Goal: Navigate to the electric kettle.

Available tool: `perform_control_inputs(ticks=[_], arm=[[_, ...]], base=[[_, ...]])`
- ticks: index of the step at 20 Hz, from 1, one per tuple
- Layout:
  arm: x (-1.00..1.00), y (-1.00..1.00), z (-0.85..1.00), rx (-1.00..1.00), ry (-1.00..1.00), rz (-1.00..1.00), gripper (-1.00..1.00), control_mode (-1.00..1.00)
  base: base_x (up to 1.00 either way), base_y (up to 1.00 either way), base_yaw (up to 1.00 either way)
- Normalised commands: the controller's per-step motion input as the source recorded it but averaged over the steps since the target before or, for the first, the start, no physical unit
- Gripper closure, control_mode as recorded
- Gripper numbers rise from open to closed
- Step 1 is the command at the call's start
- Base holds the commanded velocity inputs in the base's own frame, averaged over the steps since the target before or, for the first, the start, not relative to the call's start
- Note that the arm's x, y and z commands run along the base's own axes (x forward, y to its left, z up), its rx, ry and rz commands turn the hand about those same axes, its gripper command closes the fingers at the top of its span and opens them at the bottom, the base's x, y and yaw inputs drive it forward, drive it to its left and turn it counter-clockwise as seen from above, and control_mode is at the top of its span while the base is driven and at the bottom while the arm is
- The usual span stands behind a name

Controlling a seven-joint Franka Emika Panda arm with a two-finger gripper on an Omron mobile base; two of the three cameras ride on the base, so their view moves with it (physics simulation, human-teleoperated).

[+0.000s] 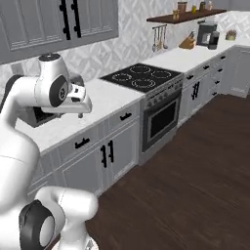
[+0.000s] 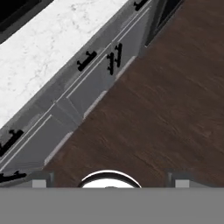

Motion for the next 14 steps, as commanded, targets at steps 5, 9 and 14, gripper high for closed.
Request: perform_control_inputs(ticks=[5, 9, 14], arm=[[0.0, 0.0, 0.0, 0.0, 0.0, 0.0, -1.0, 1.0], [0.0, 0.0, 0.0, 0.0, 0.0, 0.0, -1.0, 1.0], [0.0, 0.0, 0.0, 0.0, 0.0, 0.0, -1.0, 1.0]], base=[[0.02, 0.01, -0.83], [0.19, 0.0, -0.52], [0.25, 0.0, -0.4]])
